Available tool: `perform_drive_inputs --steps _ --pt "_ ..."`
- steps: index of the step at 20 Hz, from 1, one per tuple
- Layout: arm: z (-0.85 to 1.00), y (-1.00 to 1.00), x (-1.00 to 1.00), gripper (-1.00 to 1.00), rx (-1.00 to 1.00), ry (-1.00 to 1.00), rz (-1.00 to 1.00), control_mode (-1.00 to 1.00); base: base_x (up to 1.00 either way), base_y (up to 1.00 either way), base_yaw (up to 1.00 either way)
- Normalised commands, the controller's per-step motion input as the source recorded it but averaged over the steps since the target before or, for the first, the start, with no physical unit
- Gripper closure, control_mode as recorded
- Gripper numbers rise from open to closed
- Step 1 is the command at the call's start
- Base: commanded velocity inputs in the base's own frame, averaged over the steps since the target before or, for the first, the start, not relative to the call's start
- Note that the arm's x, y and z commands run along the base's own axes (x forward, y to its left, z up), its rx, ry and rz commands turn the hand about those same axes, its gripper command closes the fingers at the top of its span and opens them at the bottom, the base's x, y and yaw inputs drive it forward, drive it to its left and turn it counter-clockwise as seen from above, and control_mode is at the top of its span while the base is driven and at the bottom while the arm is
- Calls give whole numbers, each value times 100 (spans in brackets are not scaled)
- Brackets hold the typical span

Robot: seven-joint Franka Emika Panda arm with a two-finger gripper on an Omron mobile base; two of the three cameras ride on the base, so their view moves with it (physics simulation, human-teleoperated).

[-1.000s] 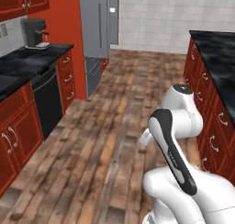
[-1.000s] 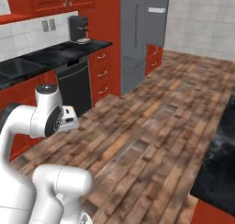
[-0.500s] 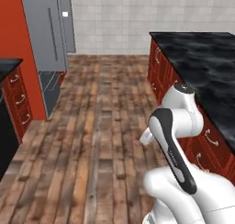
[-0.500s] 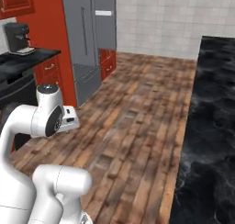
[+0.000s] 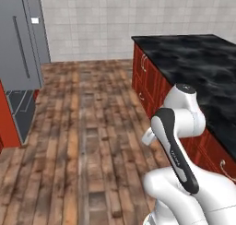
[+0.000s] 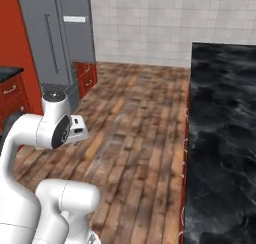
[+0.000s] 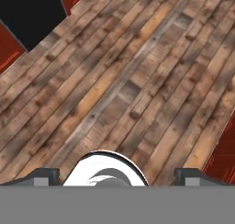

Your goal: Take the cheese, fish, and lime from the fridge and place them on the plate on the dining counter to create an appetizer plate.

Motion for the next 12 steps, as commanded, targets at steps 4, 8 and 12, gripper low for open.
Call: perform_drive_inputs --steps 4,8,12 --pt "0 0 0 -100 0 0 0 100 100 9 -8" --pt "0 0 0 -100 0 0 0 100 100 8 -1" --pt "0 0 0 -100 0 0 0 100 100 3 3"
